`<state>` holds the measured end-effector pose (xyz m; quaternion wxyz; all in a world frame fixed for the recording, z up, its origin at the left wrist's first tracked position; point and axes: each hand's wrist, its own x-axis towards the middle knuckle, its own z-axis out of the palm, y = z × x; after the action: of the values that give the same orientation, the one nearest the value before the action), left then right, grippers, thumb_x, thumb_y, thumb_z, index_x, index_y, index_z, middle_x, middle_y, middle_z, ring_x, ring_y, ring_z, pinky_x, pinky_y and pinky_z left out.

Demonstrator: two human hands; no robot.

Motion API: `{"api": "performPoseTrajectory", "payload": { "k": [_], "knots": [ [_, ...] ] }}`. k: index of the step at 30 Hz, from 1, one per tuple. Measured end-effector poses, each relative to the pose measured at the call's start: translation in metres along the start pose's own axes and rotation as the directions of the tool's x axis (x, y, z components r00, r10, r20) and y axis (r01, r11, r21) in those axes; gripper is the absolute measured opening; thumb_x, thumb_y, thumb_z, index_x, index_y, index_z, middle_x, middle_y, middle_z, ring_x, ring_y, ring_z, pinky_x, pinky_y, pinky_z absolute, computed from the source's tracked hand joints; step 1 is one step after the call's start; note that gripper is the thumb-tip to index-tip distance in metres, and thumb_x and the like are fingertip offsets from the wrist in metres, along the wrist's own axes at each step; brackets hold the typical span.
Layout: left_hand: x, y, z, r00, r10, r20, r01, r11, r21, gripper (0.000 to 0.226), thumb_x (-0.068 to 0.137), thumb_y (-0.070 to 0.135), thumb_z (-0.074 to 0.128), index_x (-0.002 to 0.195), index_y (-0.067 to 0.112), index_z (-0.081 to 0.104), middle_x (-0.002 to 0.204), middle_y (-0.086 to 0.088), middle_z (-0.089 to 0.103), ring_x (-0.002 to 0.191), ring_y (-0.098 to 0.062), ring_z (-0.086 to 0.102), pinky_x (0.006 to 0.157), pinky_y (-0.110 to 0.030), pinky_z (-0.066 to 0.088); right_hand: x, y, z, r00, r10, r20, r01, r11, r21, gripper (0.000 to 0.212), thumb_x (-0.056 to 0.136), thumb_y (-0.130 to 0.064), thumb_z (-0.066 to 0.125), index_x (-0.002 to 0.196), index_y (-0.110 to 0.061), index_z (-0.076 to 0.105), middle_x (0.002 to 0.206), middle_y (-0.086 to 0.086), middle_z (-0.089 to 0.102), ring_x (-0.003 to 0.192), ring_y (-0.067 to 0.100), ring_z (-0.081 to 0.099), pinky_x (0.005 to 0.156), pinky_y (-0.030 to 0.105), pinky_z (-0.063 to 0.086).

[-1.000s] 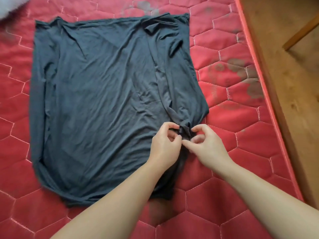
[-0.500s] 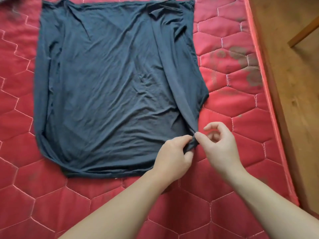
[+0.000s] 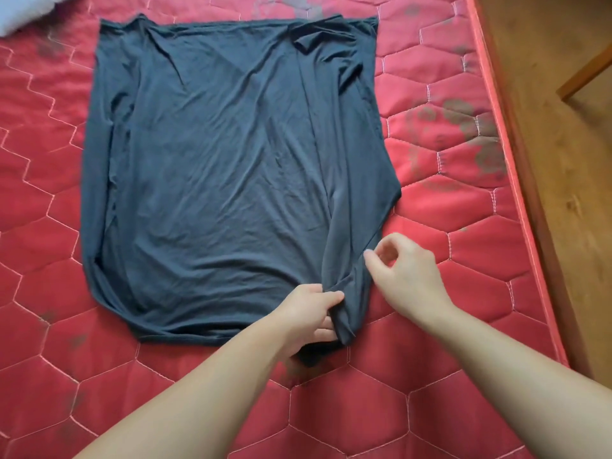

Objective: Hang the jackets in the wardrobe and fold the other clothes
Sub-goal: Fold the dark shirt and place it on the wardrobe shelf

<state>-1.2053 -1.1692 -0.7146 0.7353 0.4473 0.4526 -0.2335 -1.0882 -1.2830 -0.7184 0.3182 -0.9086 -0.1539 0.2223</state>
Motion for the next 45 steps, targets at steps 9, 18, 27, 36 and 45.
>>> {"api": "performPoseTrajectory", "payload": {
  "k": [9,18,27,36,45],
  "knots": [
    [0.000,-0.001,-0.007,0.989,-0.141,0.051,0.143,0.989,-0.036,0.027,0.102,0.033,0.046,0.101,0.012,0.063,0.084,-0.005,0.074,0.077,-0.019,0.070,0.077,-0.034,0.058,0.040,-0.009,0.000,0.954,0.281,0.105,-0.287,0.956,0.051,0.034,0.086,-0.035,0.063,0.066,-0.007,0.065,0.047,0.008,0.057,0.051,0.025,0.061,0.052,0.031,0.045],
    [-0.026,0.010,-0.073,0.918,0.277,-0.283,-0.111,0.866,0.487,0.019,0.091,0.025,0.057,0.077,0.020,0.069,0.073,0.006,0.070,0.065,-0.012,0.064,0.061,-0.022,0.047,0.019,-0.014,-0.006,0.979,0.157,-0.133,-0.157,0.987,0.009,0.032,0.084,-0.039,0.068,0.084,-0.012,0.051,0.073,0.000,0.056,0.077,0.028,0.053,0.068,0.035,0.034],
    [-0.072,-0.023,-0.220,0.332,0.259,-0.907,-0.030,0.964,0.264,0.041,0.085,0.016,0.060,0.125,0.020,0.056,0.126,-0.009,0.051,0.117,-0.030,0.050,0.104,-0.036,0.036,-0.035,-0.109,0.093,0.858,-0.411,0.308,0.450,0.891,-0.063,0.016,0.083,-0.024,0.064,0.084,-0.030,0.050,0.070,-0.011,0.047,0.067,0.005,0.047,0.066,0.035,0.043],
    [-0.060,-0.035,-0.279,0.570,0.043,-0.821,-0.337,0.923,-0.185,0.026,0.064,0.024,0.067,0.089,0.017,0.068,0.084,-0.004,0.071,0.072,-0.022,0.066,0.075,-0.035,0.058,-0.068,-0.153,0.168,0.709,-0.468,0.527,0.590,0.804,-0.079,0.012,0.087,-0.034,0.057,0.099,-0.032,0.052,0.076,-0.015,0.045,0.073,0.005,0.047,0.070,0.029,0.043],
    [-0.095,-0.059,-0.308,0.698,-0.025,-0.716,-0.272,0.915,-0.297,0.019,0.077,-0.001,0.050,0.061,0.009,0.051,0.064,-0.009,0.045,0.058,-0.022,0.044,0.058,-0.031,0.050,-0.082,-0.202,0.213,0.628,-0.412,0.661,0.728,0.610,-0.312,0.059,0.093,-0.044,0.044,0.148,-0.038,0.022,0.120,-0.007,0.047,0.108,0.021,0.057,0.082,0.037,0.048]
  ]
}}
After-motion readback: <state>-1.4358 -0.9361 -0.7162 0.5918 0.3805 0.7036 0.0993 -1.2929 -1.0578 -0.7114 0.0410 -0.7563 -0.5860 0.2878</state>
